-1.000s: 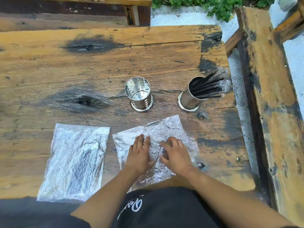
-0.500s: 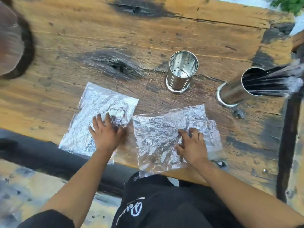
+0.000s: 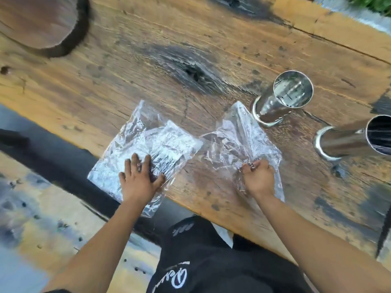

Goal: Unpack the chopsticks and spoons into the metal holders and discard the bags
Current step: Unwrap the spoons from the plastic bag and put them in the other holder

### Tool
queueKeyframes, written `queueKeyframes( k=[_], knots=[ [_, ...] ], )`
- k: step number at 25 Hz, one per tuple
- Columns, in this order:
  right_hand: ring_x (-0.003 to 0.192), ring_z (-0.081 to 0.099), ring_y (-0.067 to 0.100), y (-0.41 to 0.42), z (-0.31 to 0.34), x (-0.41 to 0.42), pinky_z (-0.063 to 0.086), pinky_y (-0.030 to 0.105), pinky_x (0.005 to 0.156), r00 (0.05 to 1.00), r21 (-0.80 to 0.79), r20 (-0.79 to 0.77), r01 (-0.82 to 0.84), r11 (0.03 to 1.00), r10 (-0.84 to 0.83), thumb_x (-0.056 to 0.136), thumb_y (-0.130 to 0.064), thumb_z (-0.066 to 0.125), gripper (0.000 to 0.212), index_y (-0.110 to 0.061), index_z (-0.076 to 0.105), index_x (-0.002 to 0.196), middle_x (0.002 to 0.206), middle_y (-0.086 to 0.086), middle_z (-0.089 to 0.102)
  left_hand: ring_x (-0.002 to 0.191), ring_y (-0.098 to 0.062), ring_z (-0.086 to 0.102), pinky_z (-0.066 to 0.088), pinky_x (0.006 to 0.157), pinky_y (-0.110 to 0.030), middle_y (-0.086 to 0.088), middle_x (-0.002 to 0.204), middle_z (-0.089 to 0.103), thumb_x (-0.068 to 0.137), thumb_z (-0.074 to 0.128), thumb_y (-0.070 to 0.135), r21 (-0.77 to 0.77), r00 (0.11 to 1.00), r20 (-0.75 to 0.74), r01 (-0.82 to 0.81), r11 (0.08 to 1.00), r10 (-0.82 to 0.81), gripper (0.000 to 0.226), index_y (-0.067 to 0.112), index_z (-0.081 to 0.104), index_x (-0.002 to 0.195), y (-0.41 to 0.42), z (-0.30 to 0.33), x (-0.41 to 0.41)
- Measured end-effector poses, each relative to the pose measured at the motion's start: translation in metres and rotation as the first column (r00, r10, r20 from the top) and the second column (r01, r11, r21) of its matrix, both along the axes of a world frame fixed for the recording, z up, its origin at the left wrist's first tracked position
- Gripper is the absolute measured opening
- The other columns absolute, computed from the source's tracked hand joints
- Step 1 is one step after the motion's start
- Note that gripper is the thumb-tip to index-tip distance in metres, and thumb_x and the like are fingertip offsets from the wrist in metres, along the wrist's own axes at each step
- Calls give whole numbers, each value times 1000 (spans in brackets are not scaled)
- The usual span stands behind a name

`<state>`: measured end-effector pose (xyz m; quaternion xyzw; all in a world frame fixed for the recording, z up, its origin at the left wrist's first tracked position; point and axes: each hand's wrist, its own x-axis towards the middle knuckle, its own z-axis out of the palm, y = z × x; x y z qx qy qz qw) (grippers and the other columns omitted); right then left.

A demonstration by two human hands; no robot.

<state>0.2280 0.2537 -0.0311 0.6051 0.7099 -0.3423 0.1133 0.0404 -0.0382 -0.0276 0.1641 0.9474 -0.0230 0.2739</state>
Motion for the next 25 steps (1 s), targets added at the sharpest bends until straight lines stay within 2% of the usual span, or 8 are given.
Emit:
queueKeyframes(
  k=[4,7,9,13,16,20,23,25],
  knots=[
    [121,57,40,7,-5,-72,47,40,97,999,-17,24,35,999,-34,96,-45,59,59,-2,50,136,130,25,60,159,-32,-2,8,126,-59,-9,173,0,92,40,72,-60,999,10,49,997,-48,86,34,13,164,-27,-4,29],
    [130,52,41,13,-1,-133,44,40,103,999,-44,14,33,998,-32,98,-48,57,72,0,36,148,143,27,48,157,-38,14,15,123,-63,-12,171,16,83,36,71,-31,992,-2,124,992,-124,87,31,31,160,-41,-6,50],
    [129,52,40,17,-1,-169,44,37,104,999,-47,-22,-31,998,30,99,-50,55,71,-3,36,150,146,25,42,156,-39,18,16,122,-64,-11,170,21,82,38,68,-5,982,12,188,982,-188,86,28,37,158,-44,-10,59],
    [126,55,36,23,0,-225,46,34,109,980,-97,-138,-157,983,143,100,-43,57,66,-12,35,154,148,17,34,159,-34,-5,2,126,-59,-6,173,-2,93,39,58,29,953,21,301,953,-302,78,32,19,163,-27,-9,74],
    [124,61,31,28,2,-251,49,39,108,943,-118,-257,-249,961,213,98,-42,58,70,-16,33,158,152,12,43,157,-33,-17,-7,125,-56,-5,171,-12,98,37,55,78,928,42,366,928,-369,75,32,11,165,-9,-6,75],
    [107,60,14,27,21,-241,50,26,97,839,6,-439,-355,935,321,100,-22,61,50,-19,50,149,140,5,55,157,-34,-17,-7,125,-59,-6,171,-13,96,33,57,66,885,73,456,888,-460,78,30,10,165,12,-4,72],
    [104,60,11,23,40,-197,51,15,94,743,191,-548,-336,922,384,99,-7,62,27,-12,66,125,123,1,56,155,-34,-24,-14,123,-60,-7,169,-19,95,34,58,67,842,110,524,849,-528,82,28,3,164,28,-4,69],
    [91,58,5,20,44,-148,47,5,78,795,211,-501,-270,939,341,100,-8,61,19,-11,69,117,114,-3,53,154,-35,-25,-14,123,-61,-8,169,-21,95,34,58,68,819,110,560,826,-564,82,27,3,165,40,-3,68]
  ],
)
